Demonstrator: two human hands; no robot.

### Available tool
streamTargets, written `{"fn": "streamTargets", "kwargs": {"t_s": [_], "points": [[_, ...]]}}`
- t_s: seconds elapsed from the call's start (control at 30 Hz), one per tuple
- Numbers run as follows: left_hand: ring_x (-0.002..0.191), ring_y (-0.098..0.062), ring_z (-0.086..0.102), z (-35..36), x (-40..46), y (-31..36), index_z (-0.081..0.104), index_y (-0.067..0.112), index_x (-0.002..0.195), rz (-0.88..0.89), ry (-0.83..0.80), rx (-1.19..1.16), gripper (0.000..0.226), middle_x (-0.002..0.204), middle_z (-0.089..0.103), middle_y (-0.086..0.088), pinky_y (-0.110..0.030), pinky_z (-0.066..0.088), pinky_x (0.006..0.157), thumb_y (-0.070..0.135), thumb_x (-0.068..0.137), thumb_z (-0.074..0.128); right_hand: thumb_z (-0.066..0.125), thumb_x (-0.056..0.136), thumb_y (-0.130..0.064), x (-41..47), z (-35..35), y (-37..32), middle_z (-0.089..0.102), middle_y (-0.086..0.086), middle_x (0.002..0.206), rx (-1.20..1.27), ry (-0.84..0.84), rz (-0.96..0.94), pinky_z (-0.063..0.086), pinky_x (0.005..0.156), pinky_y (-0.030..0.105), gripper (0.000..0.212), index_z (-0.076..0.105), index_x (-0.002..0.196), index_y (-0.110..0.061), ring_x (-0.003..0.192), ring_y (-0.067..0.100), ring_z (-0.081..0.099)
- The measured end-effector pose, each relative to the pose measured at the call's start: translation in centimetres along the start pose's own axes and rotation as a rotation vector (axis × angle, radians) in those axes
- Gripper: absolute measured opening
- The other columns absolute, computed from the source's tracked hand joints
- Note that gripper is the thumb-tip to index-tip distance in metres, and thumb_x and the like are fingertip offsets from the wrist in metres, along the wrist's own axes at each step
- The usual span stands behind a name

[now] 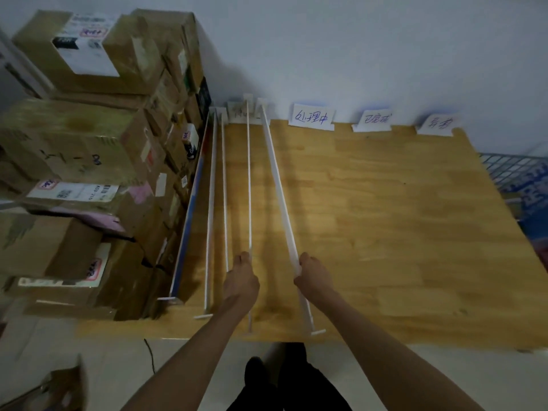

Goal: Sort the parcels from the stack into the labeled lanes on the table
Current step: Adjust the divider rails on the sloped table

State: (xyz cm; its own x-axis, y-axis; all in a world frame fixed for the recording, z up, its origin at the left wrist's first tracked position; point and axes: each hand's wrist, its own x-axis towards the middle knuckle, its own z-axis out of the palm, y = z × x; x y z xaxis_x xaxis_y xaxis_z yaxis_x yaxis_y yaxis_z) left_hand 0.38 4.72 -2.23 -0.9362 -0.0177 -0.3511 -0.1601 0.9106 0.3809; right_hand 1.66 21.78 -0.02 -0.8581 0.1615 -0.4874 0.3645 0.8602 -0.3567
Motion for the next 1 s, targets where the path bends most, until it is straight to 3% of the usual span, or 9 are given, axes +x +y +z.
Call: {"fn": "streamTargets", "kwargs": {"t_s": [0.23,0.5,0.77,0.9,1.0], "points": [[0.1,-0.033,0.063,-0.2,-2.9,2.4,0.042,0.012,0.134,0.108,0.028,0.047,0.043,0.129,0.049,-0.008,-0.038,0.047,0.07,0.002,0.093,0.051,0.062,0.09,-0.012,-4.2,-2.6,4.8,0.055,0.012,0.119,-0.007,0.1,0.056,0.045,0.077,0.037,0.035,0.047,0.121,-0.01,0.107,0.034,0.059],[0.099,-0.032,0.063,2.5,-6.6,8.0,0.043,0.014,0.134,0.201,-0.016,0.104,0.041,0.126,0.051,-0.006,-0.04,0.053,0.075,0.006,0.095,0.052,0.064,0.089,-0.018,-8.0,-6.4,12.6,0.056,0.012,0.117,-0.002,0.182,0.107,0.046,0.078,0.037,0.037,0.046,0.12,-0.01,0.107,0.034,0.059],[0.102,-0.032,0.062,8.3,-11.4,17.3,0.042,0.013,0.134,0.231,-0.04,0.113,0.041,0.129,0.051,-0.006,-0.042,0.054,0.08,0.007,0.095,0.053,0.061,0.091,-0.016,-11.2,-10.8,25.1,0.056,0.009,0.112,-0.06,0.206,0.153,0.044,0.067,0.035,0.032,0.046,0.119,-0.011,0.098,0.029,0.061],[0.102,-0.032,0.061,11.6,-13.9,22.2,0.042,0.013,0.133,0.227,-0.047,0.091,0.04,0.126,0.052,-0.008,-0.041,0.053,0.077,0.006,0.095,0.052,0.062,0.091,-0.018,-12.2,-13.4,32.2,0.056,0.007,0.106,-0.083,0.213,0.151,0.044,0.064,0.034,0.03,0.045,0.115,-0.011,0.084,0.026,0.056],[0.102,-0.032,0.061,13.6,-15.0,25.4,0.042,0.012,0.132,0.227,-0.052,0.085,0.04,0.125,0.052,-0.008,-0.039,0.051,0.075,0.005,0.094,0.051,0.063,0.092,-0.019,-12.6,-15.2,36.7,0.057,0.009,0.108,-0.087,0.217,0.155,0.047,0.062,0.034,0.031,0.044,0.115,-0.011,0.084,0.026,0.059]]}}
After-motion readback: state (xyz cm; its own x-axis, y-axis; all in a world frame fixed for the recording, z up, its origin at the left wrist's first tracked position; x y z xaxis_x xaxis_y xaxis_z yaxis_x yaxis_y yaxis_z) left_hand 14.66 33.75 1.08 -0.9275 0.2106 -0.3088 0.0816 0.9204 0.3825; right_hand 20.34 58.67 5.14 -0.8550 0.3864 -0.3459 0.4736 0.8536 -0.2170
